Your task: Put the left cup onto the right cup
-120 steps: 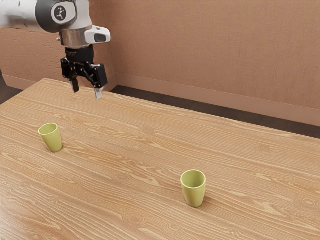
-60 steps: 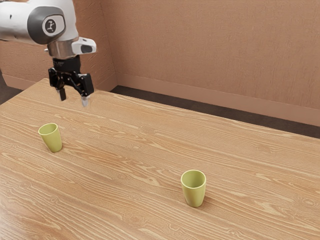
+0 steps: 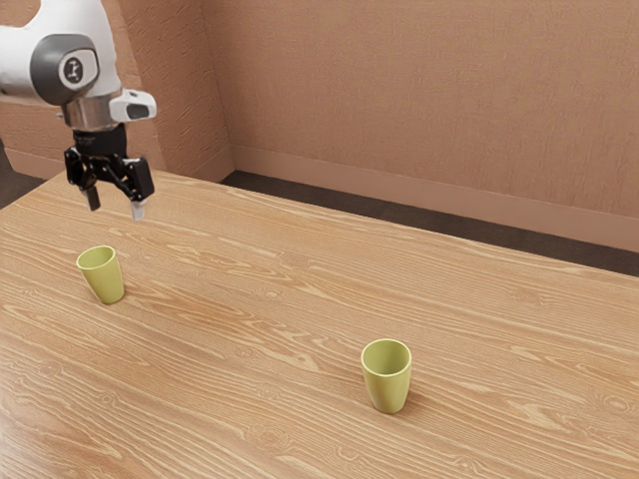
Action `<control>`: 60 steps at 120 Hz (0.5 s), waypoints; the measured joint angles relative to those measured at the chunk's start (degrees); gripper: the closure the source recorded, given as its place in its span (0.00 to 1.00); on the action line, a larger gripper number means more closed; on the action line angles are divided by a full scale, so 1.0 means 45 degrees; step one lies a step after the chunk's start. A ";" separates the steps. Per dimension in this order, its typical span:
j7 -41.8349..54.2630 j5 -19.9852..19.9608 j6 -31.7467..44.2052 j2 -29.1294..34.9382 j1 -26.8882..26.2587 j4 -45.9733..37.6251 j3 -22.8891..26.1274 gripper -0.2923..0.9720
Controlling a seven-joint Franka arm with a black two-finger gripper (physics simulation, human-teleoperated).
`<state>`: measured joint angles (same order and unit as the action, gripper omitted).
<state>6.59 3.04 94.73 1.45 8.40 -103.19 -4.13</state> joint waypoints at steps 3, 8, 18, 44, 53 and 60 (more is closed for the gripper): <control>0.0024 -0.0002 0.0051 -0.0002 0.0044 -0.0050 0.0000 0.23; 0.0061 -0.0004 0.0138 -0.0012 0.0114 -0.0127 0.0000 0.23; 0.0148 -0.0007 0.0294 -0.0018 0.0252 -0.0235 0.0009 0.23; 0.0383 0.0004 0.0585 -0.0031 0.0652 -0.0467 0.0019 0.23; 0.0455 0.0006 0.0647 -0.0080 0.0829 -0.0501 0.0019 0.23; 0.0509 0.0007 0.0695 -0.0116 0.0980 -0.0508 0.0019 0.23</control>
<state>8.87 3.07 97.85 0.92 12.81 -105.48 -4.04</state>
